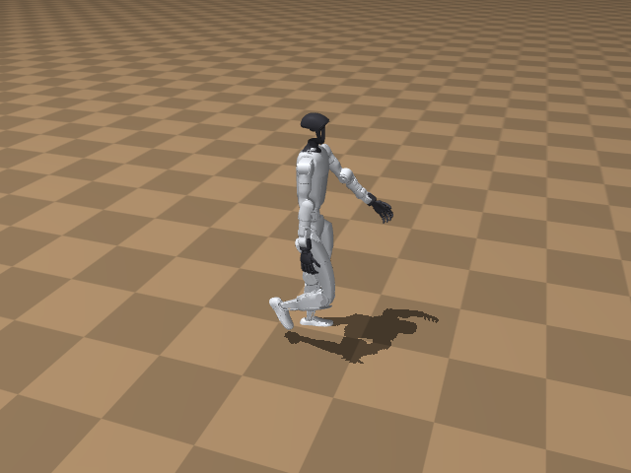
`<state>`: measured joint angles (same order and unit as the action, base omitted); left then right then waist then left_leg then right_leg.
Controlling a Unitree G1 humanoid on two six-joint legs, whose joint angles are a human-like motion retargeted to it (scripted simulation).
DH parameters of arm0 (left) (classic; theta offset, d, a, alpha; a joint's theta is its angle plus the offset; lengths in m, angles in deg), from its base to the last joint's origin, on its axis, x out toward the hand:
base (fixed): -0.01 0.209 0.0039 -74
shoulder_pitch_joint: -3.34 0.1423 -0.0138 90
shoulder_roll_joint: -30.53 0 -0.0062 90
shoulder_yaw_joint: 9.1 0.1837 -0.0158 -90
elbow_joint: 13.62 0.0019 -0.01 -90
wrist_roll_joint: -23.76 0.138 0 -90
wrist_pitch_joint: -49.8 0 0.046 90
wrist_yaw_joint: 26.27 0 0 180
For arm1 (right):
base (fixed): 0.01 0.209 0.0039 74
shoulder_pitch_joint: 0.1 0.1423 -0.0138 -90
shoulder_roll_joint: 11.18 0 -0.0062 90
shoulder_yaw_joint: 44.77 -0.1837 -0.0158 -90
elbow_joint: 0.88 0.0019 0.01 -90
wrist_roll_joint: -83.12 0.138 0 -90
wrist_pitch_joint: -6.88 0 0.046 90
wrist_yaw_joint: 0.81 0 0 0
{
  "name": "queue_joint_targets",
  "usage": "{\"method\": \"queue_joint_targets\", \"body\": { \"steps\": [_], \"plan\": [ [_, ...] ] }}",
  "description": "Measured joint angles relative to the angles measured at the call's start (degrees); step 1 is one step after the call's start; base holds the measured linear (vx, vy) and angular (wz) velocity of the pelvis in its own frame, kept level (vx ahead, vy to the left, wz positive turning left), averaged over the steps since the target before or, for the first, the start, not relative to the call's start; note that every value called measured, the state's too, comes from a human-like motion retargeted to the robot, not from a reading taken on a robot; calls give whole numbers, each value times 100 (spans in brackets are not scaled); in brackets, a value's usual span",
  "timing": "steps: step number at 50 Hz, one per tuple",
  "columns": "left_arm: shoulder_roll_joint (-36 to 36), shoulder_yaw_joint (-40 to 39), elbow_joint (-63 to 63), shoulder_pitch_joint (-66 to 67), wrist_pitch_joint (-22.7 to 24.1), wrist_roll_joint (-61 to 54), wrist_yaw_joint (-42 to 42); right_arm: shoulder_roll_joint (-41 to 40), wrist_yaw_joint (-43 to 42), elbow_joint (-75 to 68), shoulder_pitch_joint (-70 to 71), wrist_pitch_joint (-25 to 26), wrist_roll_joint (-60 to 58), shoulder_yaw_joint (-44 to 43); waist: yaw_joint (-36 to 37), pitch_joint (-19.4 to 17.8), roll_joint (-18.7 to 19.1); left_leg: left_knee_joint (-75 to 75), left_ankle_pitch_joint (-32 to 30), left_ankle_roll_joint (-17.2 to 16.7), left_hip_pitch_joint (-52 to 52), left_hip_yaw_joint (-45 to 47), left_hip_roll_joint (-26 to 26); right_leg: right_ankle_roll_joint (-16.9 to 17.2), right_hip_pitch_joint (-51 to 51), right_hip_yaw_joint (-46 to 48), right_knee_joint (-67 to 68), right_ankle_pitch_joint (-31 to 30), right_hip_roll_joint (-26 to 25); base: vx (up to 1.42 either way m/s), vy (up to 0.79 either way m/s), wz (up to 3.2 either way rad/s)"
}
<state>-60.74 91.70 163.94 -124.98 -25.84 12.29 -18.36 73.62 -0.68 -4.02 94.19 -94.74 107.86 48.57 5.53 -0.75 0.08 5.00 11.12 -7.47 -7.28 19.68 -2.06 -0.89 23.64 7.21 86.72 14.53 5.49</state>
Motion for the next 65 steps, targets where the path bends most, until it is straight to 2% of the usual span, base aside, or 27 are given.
{"method": "queue_joint_targets", "body": {
  "steps": [5, 8, 10, 14, 17, 20, 22, 23, 25, 26, 27, 28, 30, 32, 35, 37, 40, 43, 45, 47, 50, 53, 55, 58, 60, 63, 65],
  "plan": [
    [-378, 105, -538, -1622, -112, -256, -102, 173, 482, -83, -1138, 196, 380, -66, -524, -9, 170, 0, 141, 288, -292, -426, -92, -193, 1156, 66, 1073, 377, 44, 43, 3, 75],
    [-535, 229, -831, -2223, -113, -324, -65, 242, 724, -99, -1586, 257, 715, -99, -714, 86, 189, 0, 239, 368, -409, -562, -109, -340, 1507, 187, 710, 556, 188, 44, -3, 44],
    [-586, 308, -980, -2477, -77, -327, -30, 264, 833, -145, -1774, 283, 886, -155, -799, 154, 174, 0, 304, 362, -494, -652, -115, -302, 1566, 232, 90, 595, 178, 46, -6, 41],
    [-493, 418, -1187, -2513, 74, -501, -115, 248, 778, -239, -1795, 263, 1101, -294, -884, 215, 78, 0, 431, 332, -754, -839, -65, 143, 1106, 107, -2167, 299, -83, 48, -9, 44],
    [-281, 394, -1337, -2107, 178, -713, -166, 237, 604, -258, -1498, 244, 1140, -423, -798, 203, -25, -42, 523, 272, -985, -914, 58, 349, 183, 388, -4691, 7, 55, 51, -11, 21],
    [11, 325, -1438, -1369, 204, -964, -207, 246, 299, -307, -893, 344, 973, -579, -577, -11, -208, -211, 613, 313, -1359, -996, 280, 655, -1270, 738, -7603, -895, 148, 55, -16, -8],
    [190, 329, -1347, -690, 169, -864, -123, 210, 122, -317, -367, 379, 919, -561, -242, -149, -357, -461, 503, 506, -1529, -925, 434, 791, -1911, 569, -8545, -1483, 131, 55, -20, -79],
    [271, 348, -1244, -292, 171, -719, -61, 178, 48, -298, -89, 320, 1059, -468, -37, -214, -424, -671, 376, 623, -1568, -834, 494, 817, -2162, 425, -8800, -1587, 125, 54, -22, -121],
    [403, 360, -907, 579, 118, -236, 96, 88, -48, -189, 477, 168, 1511, -187, 395, -397, -613, -1426, 142, 762, -1504, -542, 628, 917, -2614, 119, -9071, -1643, 215, 52, -23, -141],
    [449, 330, -681, 1037, 5, -27, 289, 57, -79, -83, 764, 171, 1579, -137, 566, -471, -756, -2342, 248, 748, -1146, -342, 637, 962, -2746, -7, -9105, -1630, 344, 46, -22, -117],
    [494, 306, -453, 1494, -93, 129, 493, 38, -127, 49, 1040, 159, 1595, -133, 686, -463, -878, -3431, 431, 754, -611, -172, 566, 981, -2783, -97, -9129, -1614, 442, 38, -18, -59],
    [539, 294, -222, 1949, -164, 180, 718, 44, -210, 235, 1299, 120, 1506, -220, 703, -289, -957, -4867, 768, 801, 279, -59, 335, 949, -2631, -117, -9132, -1589, 476, 35, -14, -10],
    [616, 266, 228, 2809, -143, 77, 884, 91, -452, 685, 1796, -77, 1286, -449, 740, 22, -1013, -7162, 1403, 1080, 1815, 25, -148, 910, -2355, -120, -9152, -1503, 439, 35, -8, 17],
    [646, 176, 586, 3617, -70, -112, 910, 149, -618, 1122, 2284, -292, 1185, -488, 888, 78, -1076, -8511, 1883, 1427, 2730, 81, -424, 956, -2326, -185, -9153, -1377, 435, 42, -4, -15],
    [646, -38, 771, 4844, -17, -507, 1018, 262, -824, 1625, 2957, -601, 1233, -227, 1131, 73, -1194, -9590, 2128, 1682, 3791, 46, -481, 1000, -2325, -322, -9029, -1175, 483, 44, -2, -31],
    [659, -155, 655, 5638, -42, -762, 1136, 346, -996, 1847, 3353, -762, 1281, 27, 1211, 88, -1235, -9762, 2129, 1644, 4383, -73, -343, 974, -2314, -362, -8914, -1067, 492, 44, 0, -18],
    [728, -74, 487, 6566, -133, -932, 1373, 431, -1173, 2059, 3855, -892, 1228, 334, 1243, 122, -1257, -9429, 2116, 1609, 4939, -94, -237, 916, -2349, -380, -8801, -933, 487, 43, 2, -6],
    [816, 235, 480, 6957, -221, -824, 1562, 412, -1208, 2113, 4148, -892, 1038, 507, 1234, 171, -1288, -8235, 2001, 1660, 4942, 194, -264, 902, -2394, -391, -8688, -806, 513, 44, 5, -5],
    [866, 388, 478, 6971, -273, -744, 1582, 336, -1198, 2085, 4202, -845, 902, 581, 1251, 194, -1316, -6917, 1872, 1632, 4600, 526, -242, 940, -2439, -430, -8595, -722, 545, 47, 7, -24],
    [902, 360, 453, 6733, -300, -740, 1414, 211, -1170, 2038, 4125, -764, 783, 585, 1368, 81, -1309, -4916, 1623, 1462, 3720, 1062, -94, 1027, -2623, -547, -8500, -639, 571, 54, 10, -67],
    [942, -30, 426, 6063, -40, -862, 797, -25, -1109, 2050, 3747, -871, 945, 443, 1619, -295, -902, -1490, 761, 1060, 1799, 1941, 157, 1133, -3328, -753, -8410, -509, 264, 63, 17, -91],
    [998, -482, 497, 5126, 280, -1311, 356, -202, -1023, 2048, 2953, -1027, 1139, 39, 1375, -321, -451, -93, -226, 789, 908, 2153, 193, 1039, -3777, -710, -8172, -380, -101, 60, 23, 10],
    [965, -666, 581, 4359, 232, -1590, 290, -226, -913, 1918, 2252, -794, 869, -381, 1039, -294, -250, 0, -399, 402, 631, 1932, 145, 907, -3923, -539, -7807, -464, -242, 56, 23, 108],
    [746, -759, 571, 3095, 271, -1037, 266, -114, -458, 1449, 992, -636, 850, -746, 447, -254, 115, 0, -297, 58, 191, 1347, -45, 570, -3489, 25, -5951, -898, -444, 50, 22, 166],
    [514, -748, 428, 2095, 213, -479, 278, 19, -79, 920, 253, -424, 716, -804, 201, -55, 187, 0, -232, -2, 266, 1009, -98, 328, -2218, 344, -3558, -936, -276, 38, 15, 156],
    [105, -711, 84, 503, -47, -30, 137, 115, 356, 136, -652, 144, 219, -676, -93, -22, 143, 0, -101, -100, 267, 473, -28, -3, -671, 438, -726, -542, 100, 38, 8, 156],
    [-127, -598, -84, -497, -211, 139, 66, 108, 647, -190, -1178, 421, -142, -517, -316, -80, 128, 0, -34, -90, 180, 85, 29, -111, 106, 323, 553, -277, 180, 40, 5, 159]
  ]
}}
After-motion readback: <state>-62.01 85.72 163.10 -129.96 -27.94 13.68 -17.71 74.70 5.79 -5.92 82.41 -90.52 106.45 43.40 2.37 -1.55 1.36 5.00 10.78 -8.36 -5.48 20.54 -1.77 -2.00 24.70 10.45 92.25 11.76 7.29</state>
